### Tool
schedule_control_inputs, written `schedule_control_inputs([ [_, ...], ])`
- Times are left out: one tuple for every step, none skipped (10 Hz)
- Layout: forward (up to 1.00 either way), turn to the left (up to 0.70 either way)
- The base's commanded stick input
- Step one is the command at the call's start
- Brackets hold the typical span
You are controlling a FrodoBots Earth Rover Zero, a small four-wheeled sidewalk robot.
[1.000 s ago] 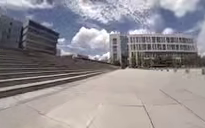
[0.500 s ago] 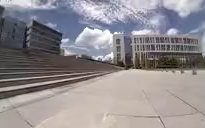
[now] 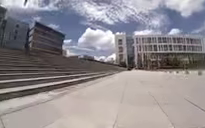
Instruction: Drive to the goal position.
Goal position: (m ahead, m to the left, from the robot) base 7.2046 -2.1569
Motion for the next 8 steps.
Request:
schedule_control_inputs([
  [0.7,0.0],
  [0.7,0.0],
  [0.7,0.0],
  [0.7,0.0],
  [0.7,0.0],
  [0.7,0.0],
  [0.7,0.0],
  [0.7,0.0],
])
